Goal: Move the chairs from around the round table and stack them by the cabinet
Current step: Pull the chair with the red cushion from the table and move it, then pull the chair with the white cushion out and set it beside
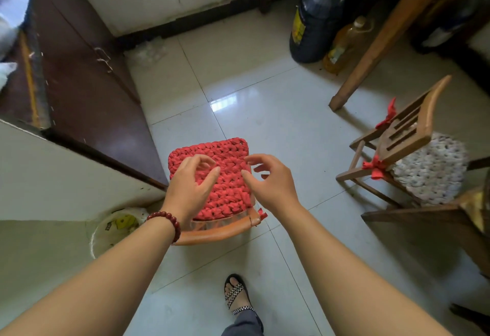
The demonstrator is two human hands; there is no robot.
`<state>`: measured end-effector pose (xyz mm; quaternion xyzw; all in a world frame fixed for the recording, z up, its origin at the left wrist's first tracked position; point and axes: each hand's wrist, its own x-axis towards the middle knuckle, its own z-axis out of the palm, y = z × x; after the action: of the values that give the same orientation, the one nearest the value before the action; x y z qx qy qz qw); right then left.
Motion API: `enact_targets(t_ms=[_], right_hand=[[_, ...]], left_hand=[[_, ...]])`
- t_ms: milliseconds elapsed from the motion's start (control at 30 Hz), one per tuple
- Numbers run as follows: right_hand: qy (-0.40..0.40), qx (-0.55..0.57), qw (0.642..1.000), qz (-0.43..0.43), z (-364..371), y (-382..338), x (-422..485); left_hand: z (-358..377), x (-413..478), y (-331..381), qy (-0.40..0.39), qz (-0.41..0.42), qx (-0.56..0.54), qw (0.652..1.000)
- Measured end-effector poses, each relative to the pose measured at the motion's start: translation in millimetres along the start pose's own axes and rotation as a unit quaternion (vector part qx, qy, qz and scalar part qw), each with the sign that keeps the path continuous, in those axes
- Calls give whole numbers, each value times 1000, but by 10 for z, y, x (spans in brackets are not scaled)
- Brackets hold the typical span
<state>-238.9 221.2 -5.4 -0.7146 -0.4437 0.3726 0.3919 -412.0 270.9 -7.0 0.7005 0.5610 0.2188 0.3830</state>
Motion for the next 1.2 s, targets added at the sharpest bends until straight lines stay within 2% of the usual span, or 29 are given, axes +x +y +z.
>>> enact_targets(t_ms=[233, 467, 800, 1200], right_hand=[[77, 29, 997, 0, -407, -60, 94], [157, 64, 985, 42, -980, 172, 132], [271, 94, 956, 63, -2222, 349, 443], [350, 101, 929, 69, -3384, 810, 1060]], left_hand=[[174, 285, 429, -11, 13, -15, 1000], [658, 496, 922, -63, 37, -33, 997], [1449, 1052, 2135, -117, 104, -21, 987], [2469, 1681, 3272, -165, 139, 2, 977]])
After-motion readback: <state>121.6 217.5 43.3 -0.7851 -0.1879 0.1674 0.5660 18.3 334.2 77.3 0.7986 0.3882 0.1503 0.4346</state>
